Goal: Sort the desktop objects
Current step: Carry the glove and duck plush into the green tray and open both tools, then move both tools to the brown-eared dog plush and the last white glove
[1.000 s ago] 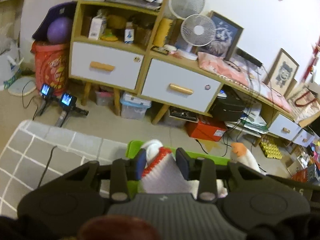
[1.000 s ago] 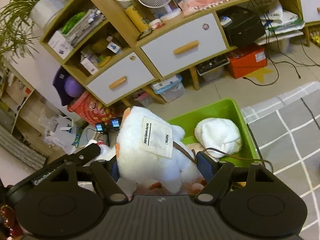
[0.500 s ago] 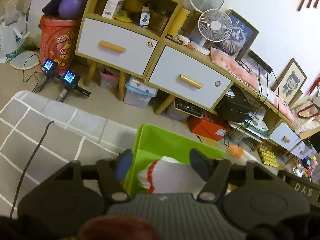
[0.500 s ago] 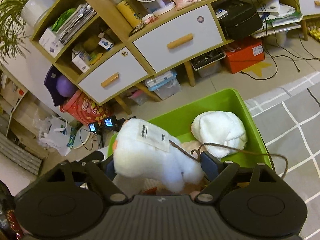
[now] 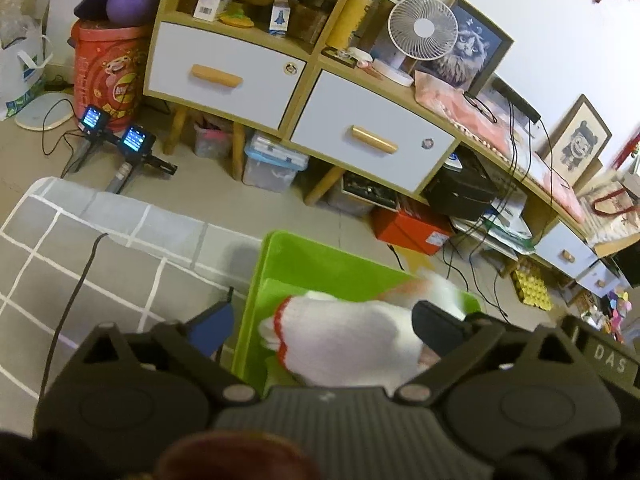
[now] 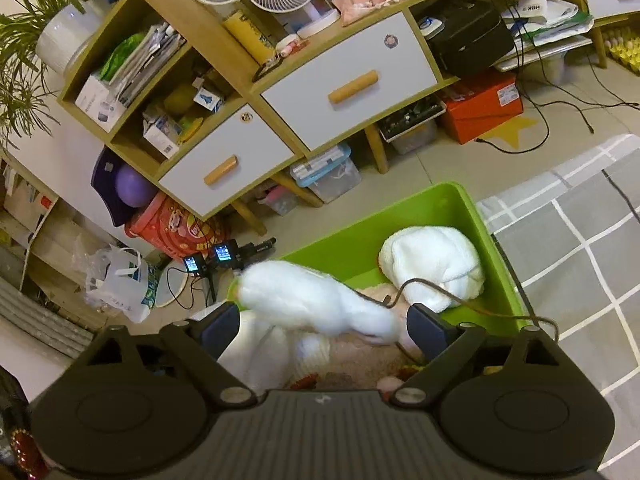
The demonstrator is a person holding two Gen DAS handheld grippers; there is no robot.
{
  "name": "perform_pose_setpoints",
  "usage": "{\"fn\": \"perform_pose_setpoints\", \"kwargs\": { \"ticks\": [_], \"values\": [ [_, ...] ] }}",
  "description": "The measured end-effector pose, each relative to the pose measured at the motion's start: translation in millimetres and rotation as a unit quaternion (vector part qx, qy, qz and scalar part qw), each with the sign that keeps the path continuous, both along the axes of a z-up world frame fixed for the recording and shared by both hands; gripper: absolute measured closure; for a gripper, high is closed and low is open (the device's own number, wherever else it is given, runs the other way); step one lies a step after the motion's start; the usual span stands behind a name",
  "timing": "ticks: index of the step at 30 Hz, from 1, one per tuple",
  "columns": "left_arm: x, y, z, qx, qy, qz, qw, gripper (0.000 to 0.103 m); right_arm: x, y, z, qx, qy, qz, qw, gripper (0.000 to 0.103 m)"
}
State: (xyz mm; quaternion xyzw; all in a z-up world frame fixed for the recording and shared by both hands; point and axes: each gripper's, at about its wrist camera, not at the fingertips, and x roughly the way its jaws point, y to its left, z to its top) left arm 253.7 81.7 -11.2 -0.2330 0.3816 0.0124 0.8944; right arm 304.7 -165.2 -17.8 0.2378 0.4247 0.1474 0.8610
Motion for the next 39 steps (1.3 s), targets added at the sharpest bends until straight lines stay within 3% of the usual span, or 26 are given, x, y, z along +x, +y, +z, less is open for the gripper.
{"fn": "perform_pose_setpoints", "kwargs": {
  "ticks": [8, 26, 34, 39],
  "values": [
    [-3.6, 0.7, -1.6, -0.014, 0.046, -0.026, 0.9985, 0.001, -9.9, -4.0, 15.8, -0.023, -0.001, -0.002, 1.000, 0.011],
    [-58.4, -16.4, 14.5, 0.108, 0.097, -0.082, 0.9860, 0.001, -67.7, -24.4, 40.1, -0.153, 0.040, 0.034, 0.987, 0.010],
    [-83.9, -26.1, 23.8, 0.081, 0.091, -0.075, 0.9898, 0.001, -104.0, -53.1, 48.8, -0.172, 0.064, 0.031, 0.983, 0.009],
    [-105.4, -39.9, 26.4, 0.087, 0.093, -0.079, 0.9887, 0.001, -131.7, -70.7, 46.1, -0.174, 0.080, 0.025, 0.981, 0.007]
  ]
}}
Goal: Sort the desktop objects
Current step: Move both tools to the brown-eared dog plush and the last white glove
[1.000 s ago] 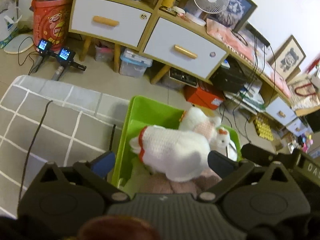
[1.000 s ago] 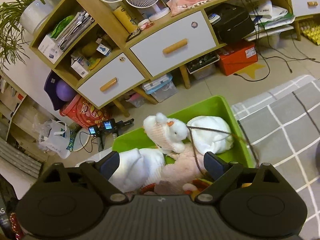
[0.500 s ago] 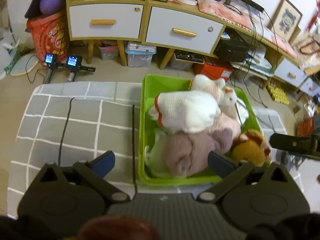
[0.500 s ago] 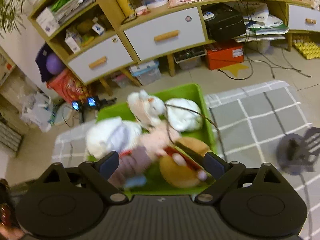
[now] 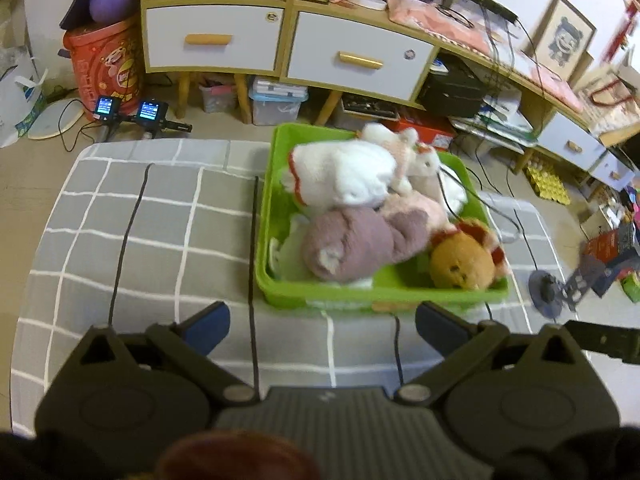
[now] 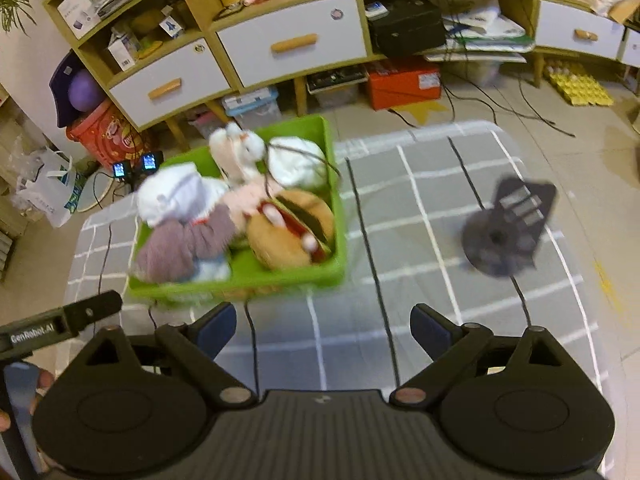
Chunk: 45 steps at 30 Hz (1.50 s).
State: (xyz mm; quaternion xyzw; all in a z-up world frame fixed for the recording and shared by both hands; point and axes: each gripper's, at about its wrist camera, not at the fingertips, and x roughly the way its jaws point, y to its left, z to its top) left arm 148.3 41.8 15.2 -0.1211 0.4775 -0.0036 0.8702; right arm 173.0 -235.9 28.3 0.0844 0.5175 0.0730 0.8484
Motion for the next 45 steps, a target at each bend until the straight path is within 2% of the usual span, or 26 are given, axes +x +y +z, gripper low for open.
{"fn": "perform_pose_setpoints", "kwargs": {
  "ticks": [10, 15, 18, 24, 28, 31, 34, 45],
  "values": [
    [-45.5, -18.0, -16.4, 0.027, 0.030, -0.014, 0.9991, 0.001, -36.6, -29.2, -22.5, -0.008, 0.031, -0.009, 0.999, 0.006],
    [-67.6, -28.4, -37.4, 0.041, 0.021, -0.044, 0.9980, 0.001, -47.2, -41.0, -43.3, -0.004, 0.045, -0.006, 0.999, 0.006],
    [-74.8, -36.1, -50.4, 0.067, 0.027, -0.073, 0.9947, 0.001, -50.5, -47.4, -53.7, -0.028, 0.062, -0.007, 0.998, 0.006],
    [-90.9, -48.3, -63.5, 0.087, -0.006, -0.160, 0.9832, 0.001, -55.5, -64.8, -71.4, -0.058, 0.075, -0.011, 0.995, 0.006],
    [-98.5, -61.6, -75.2, 0.099, -0.002, -0.225, 0.9693, 0.001, -57.5, -74.7, -82.4, -0.060, 0.092, -0.017, 0.994, 0.006],
    [-102.7, -70.0, -84.0, 0.121, -0.006, -0.250, 0.9607, 0.001, -59.5, -77.1, -86.6, -0.056, 0.096, -0.015, 0.994, 0.006],
    [-103.0, -72.8, -90.3, 0.125, -0.002, -0.258, 0.9581, 0.001, -61.3, -75.7, -91.1, -0.052, 0.101, -0.011, 0.993, 0.006],
    [-96.2, -72.1, -99.3, 0.123, 0.010, -0.238, 0.9633, 0.001, -61.2, -59.9, -102.6, -0.058, 0.110, 0.010, 0.992, 0.006]
  ]
}}
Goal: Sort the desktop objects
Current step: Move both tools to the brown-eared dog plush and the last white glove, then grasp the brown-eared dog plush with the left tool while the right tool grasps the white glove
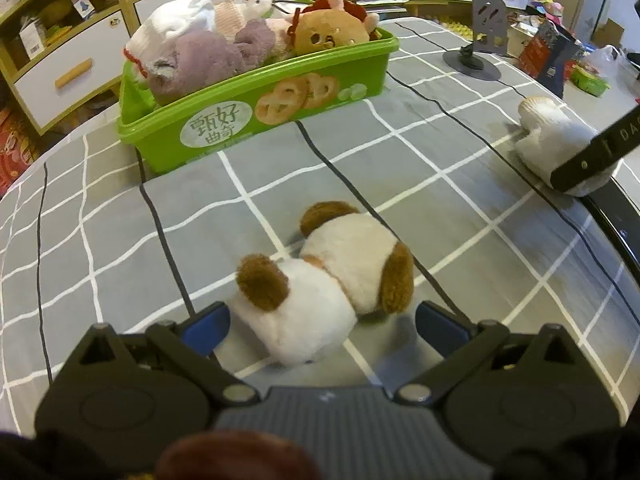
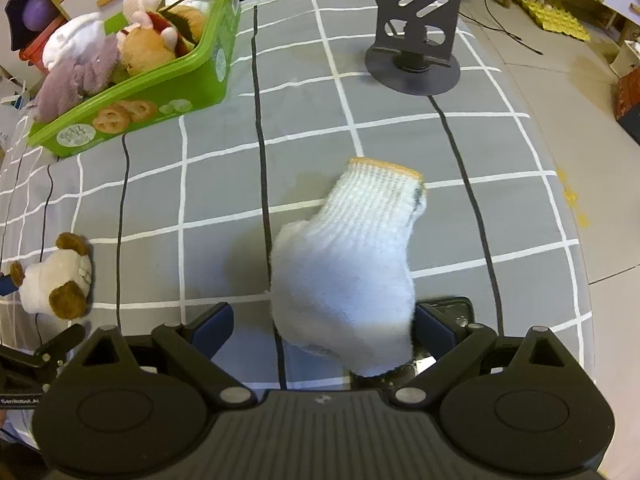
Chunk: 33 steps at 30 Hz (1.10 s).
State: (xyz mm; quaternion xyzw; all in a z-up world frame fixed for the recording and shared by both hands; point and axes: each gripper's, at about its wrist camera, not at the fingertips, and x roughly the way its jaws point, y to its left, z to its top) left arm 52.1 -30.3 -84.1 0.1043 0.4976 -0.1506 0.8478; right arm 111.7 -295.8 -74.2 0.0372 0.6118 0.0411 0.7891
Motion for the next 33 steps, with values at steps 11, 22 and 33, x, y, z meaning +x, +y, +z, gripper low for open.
{"fn": "perform_pose_setpoints", "kwargs": {
  "ticks": [11, 22, 33],
  "values": [
    [2.9, 0.0, 1.9, -0.002, -0.005, 0.013, 0.9999, 0.010, 1.7, 10.6, -8.3, -0.032, -0.002, 0.008, 0.999, 0.006],
    [3.8, -0.4, 7.2, -0.013, -0.001, 0.010, 0.9999, 0.028, 5.8, 15.2, -5.7, -0.061, -0.018, 0.017, 0.998, 0.034],
    [11.2, 3.6, 26.7, -0.030, -0.015, 0.028, 0.9990, 0.036, 8.3, 8.5, 5.6, -0.030, -0.032, 0.000, 0.999, 0.042]
  ]
}}
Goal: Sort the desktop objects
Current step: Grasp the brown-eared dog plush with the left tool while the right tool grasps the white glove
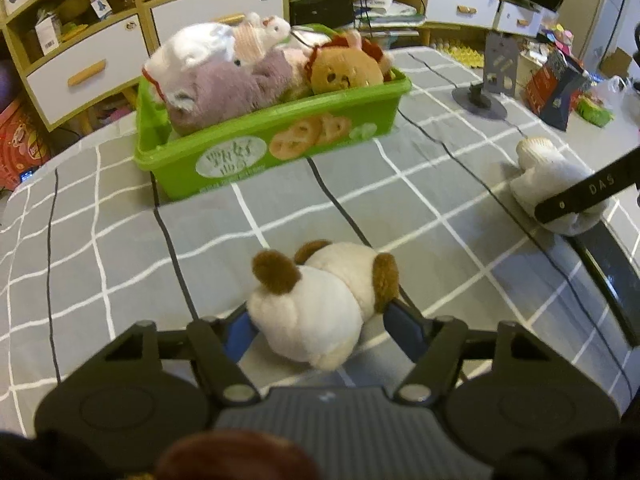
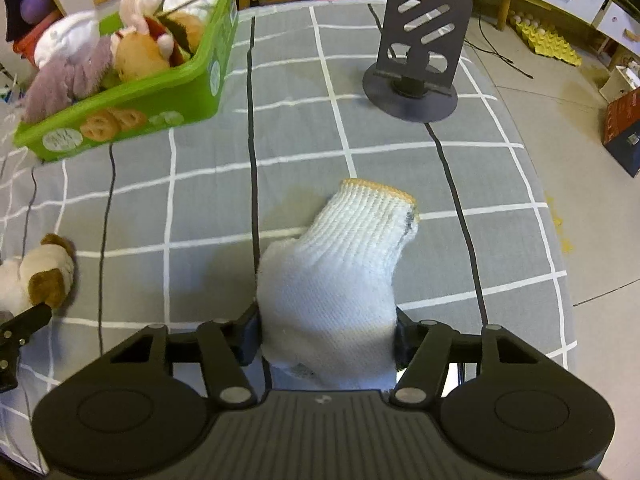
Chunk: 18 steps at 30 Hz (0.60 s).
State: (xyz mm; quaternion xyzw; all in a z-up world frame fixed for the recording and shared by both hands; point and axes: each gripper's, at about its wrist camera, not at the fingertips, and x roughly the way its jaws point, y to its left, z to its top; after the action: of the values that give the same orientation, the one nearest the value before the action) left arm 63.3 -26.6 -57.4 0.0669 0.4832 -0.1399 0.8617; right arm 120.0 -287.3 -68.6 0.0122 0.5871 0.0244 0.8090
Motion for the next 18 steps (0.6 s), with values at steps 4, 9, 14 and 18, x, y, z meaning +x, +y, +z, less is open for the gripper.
{"fn": "perform_pose_setpoints", "kwargs": {
  "ticks": [4, 9, 14, 18],
  "values": [
    [9.0, 9.4, 13.8, -0.027, -0.003, 0.020, 0.9994, 0.055, 3.0, 0.5, 12.0, 0.023, -0.014, -0.006, 1.000, 0.042],
    [19.5, 16.3, 28.7, -0.033, -0.023, 0.022, 0.9990, 0.057, 11.2, 1.3, 26.9, 0.049, -0.033, -0.015, 0.998, 0.042],
    [27.0, 20.9, 37.3, -0.049, -0.029, 0.032, 0.9978, 0.062, 20.0, 4.1, 32.4, 0.065, -0.041, -0.025, 0.997, 0.042],
    [27.9, 21.4, 38.6, -0.052, -0.023, 0.037, 0.9977, 0.025, 23.8, 8.1, 33.3, 0.073, -0.041, -0.023, 0.996, 0.042]
  ]
}}
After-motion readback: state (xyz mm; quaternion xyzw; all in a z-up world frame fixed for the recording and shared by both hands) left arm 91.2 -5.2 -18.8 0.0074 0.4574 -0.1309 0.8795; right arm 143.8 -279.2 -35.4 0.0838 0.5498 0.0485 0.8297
